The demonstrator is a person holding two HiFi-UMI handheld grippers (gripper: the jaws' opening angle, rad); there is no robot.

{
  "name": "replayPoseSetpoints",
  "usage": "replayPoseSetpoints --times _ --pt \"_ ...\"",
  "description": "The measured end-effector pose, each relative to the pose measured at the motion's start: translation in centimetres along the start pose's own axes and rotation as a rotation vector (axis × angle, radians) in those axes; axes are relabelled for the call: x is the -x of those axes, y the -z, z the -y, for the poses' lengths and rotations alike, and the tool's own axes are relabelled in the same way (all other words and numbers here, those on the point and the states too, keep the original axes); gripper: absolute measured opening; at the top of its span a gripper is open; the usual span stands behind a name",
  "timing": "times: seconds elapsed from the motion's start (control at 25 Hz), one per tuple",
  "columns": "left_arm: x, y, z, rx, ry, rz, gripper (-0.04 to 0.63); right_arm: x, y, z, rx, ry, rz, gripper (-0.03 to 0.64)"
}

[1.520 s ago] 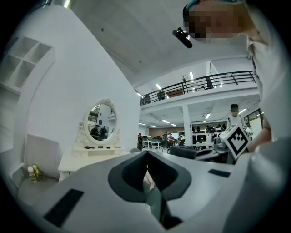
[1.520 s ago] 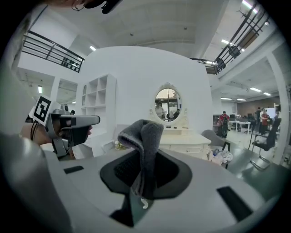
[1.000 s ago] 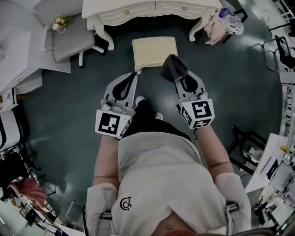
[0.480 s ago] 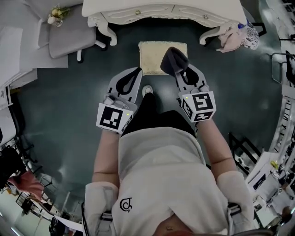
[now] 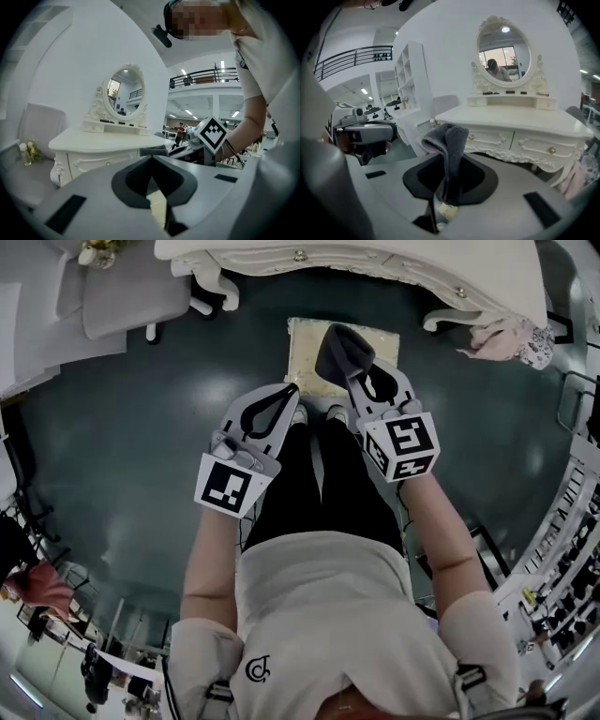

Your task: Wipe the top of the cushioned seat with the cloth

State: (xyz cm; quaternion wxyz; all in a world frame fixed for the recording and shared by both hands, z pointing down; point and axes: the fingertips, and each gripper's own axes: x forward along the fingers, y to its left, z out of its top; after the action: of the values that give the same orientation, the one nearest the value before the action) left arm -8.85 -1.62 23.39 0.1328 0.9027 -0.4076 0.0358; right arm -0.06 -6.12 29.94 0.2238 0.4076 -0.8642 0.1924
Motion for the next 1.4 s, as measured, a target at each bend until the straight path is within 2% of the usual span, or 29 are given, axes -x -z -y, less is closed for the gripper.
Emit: replayPoseSetpoints --times 0.12,0.24,0.52,0.76,1.0,1.4 --pt "-1.1 3.2 -1.8 0.058 -0.065 0.001 0.014 -3.9 3.4 0.7 -0.003 -0.057 -0.073 0.077" --pt "-2.1 6.1 -3.5 0.067 -0.139 0.018 0.014 -7.6 6.6 1.7 -0.01 -0.095 -0.12 0.077" --pt "-4.4 13.4 -6.5 0.098 -0.187 -0.011 0.014 -15.9 14.0 3.9 -0.03 -0.132 -0.232 0.077" --pt "-5.5 18.5 -7.1 0.13 -0.168 -0.039 0.014 -20.5 20.7 4.2 -0.038 -0.17 -0.326 0.077" --pt "-5.6 21.7 -8.3 0.145 -0.171 -0.077 0.014 -24.8 24.1 4.8 -0.061 -0.175 -0.377 0.077" --pt "-6.6 22.2 -8.3 0.137 -0.151 -0.105 0.014 -27.2 26.4 6.6 -0.132 -0.151 -0.462 0.081"
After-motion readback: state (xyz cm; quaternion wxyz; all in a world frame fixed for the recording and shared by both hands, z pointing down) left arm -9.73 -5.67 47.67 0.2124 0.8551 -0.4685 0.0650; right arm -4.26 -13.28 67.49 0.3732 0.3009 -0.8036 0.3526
